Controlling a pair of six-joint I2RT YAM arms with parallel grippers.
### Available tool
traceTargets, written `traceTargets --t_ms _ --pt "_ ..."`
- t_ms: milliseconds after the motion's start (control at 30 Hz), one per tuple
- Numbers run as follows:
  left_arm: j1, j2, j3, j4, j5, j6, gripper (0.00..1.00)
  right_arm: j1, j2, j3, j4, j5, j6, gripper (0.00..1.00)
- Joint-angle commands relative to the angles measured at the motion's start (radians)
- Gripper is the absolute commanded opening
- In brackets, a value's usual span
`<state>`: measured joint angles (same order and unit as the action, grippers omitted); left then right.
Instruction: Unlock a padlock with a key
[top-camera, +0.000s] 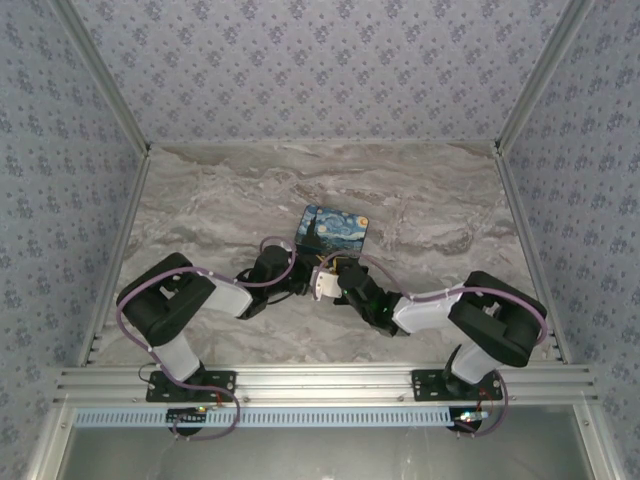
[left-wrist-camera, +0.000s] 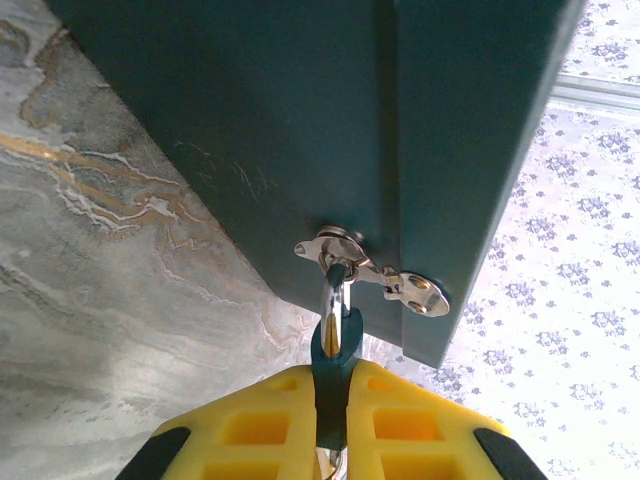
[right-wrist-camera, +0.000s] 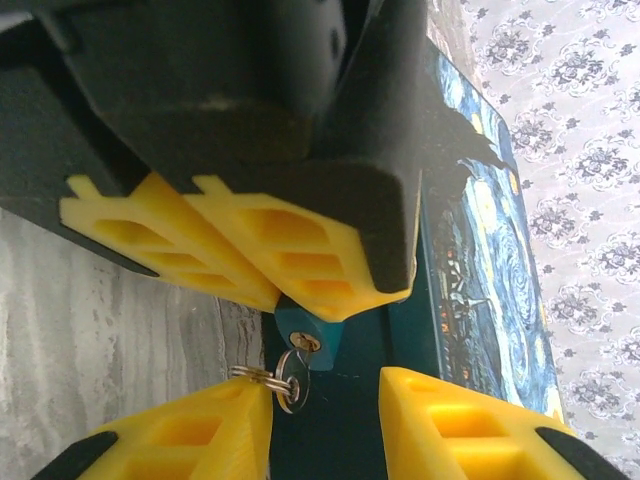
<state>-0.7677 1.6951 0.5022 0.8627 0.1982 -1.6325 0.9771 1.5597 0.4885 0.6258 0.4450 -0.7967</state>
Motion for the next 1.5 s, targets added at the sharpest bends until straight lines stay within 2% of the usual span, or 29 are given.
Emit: traceTargets --t_ms 0,100,400,533,767,1033,1267,1467 --pt "0.005 -0.026 0.012 0.040 0.016 -0.006 0.12 -0.009 0.020 0.023 0.027 -0.015 0.019 0.35" --pt "0.005 -0.023 0.014 0.042 0.017 -0.007 0.12 -0.010 0.032 0.023 0.039 -0.015 0.021 0.34" --pt "0.006 -0.014 0.013 0.050 0.019 -0.013 0.12 -0.012 0.032 0.028 0.053 -0.028 0.056 0.25" --pt "0.007 -0.008 0.015 0.057 0.021 -0.018 0.12 -0.009 0.035 0.032 0.046 -0.028 0.072 0.18" --pt "0.006 -0.005 0.011 0.062 0.020 -0.022 0.12 -0.014 0.035 0.037 0.036 -0.003 0.096 0.00" --pt "0.006 -0.008 0.008 0.062 0.020 -0.022 0.12 -0.019 0.016 0.056 -0.009 0.004 0.194 0.00" --pt "0.006 -0.005 0.001 0.073 0.018 -0.023 0.12 -0.018 0.001 0.079 -0.062 -0.007 0.386 0.00" --pt "0.006 -0.004 -0.002 0.071 0.017 -0.023 0.12 -0.031 0.018 0.072 -0.051 -0.067 0.548 0.00"
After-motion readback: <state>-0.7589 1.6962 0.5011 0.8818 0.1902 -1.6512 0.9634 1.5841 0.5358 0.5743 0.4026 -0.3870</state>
